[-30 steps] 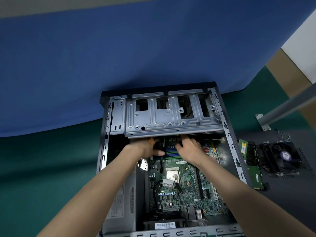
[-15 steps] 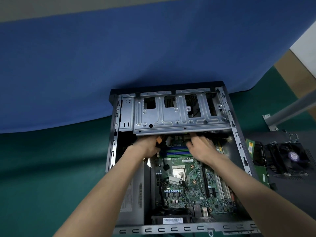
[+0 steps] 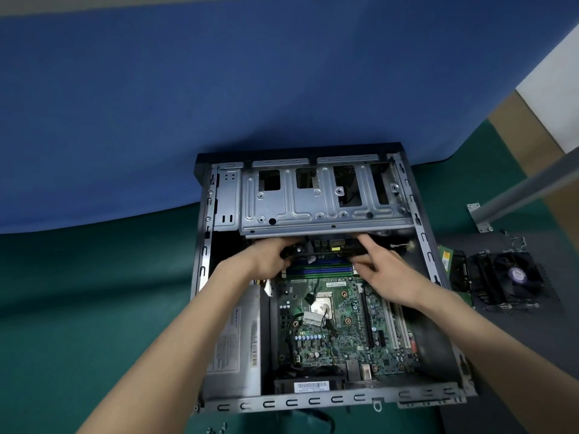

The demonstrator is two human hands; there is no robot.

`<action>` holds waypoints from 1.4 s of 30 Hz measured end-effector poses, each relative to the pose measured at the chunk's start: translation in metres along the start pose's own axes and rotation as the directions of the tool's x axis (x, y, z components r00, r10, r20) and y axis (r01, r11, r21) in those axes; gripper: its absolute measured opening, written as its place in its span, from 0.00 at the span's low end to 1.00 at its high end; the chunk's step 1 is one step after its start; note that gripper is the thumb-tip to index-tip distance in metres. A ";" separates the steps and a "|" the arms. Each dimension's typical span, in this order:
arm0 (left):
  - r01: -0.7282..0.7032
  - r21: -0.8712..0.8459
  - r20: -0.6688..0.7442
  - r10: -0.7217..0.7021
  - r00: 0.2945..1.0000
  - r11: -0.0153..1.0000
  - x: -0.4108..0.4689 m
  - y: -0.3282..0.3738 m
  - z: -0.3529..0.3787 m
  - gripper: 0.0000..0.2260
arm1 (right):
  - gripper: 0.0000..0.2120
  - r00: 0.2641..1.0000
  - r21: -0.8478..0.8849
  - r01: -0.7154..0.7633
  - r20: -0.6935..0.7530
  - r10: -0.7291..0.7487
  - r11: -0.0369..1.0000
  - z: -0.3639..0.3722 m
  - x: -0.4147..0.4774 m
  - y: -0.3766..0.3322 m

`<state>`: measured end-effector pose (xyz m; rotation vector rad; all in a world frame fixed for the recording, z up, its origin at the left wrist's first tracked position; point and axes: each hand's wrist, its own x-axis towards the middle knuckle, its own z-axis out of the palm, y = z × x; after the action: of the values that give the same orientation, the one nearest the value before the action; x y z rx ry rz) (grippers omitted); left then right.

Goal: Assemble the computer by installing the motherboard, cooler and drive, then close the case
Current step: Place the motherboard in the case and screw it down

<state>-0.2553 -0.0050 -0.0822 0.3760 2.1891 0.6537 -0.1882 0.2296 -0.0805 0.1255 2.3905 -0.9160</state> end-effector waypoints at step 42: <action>0.041 0.201 -0.563 0.081 0.823 0.979 -0.114 0.076 0.132 0.20 | 0.12 0.704 -0.075 0.350 -0.637 -0.314 0.934 0.008 -0.155 0.000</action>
<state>-0.0772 0.0474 -0.0401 0.3379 2.8476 0.6037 -0.0552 0.2422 -0.0013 0.0215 3.1032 -1.2613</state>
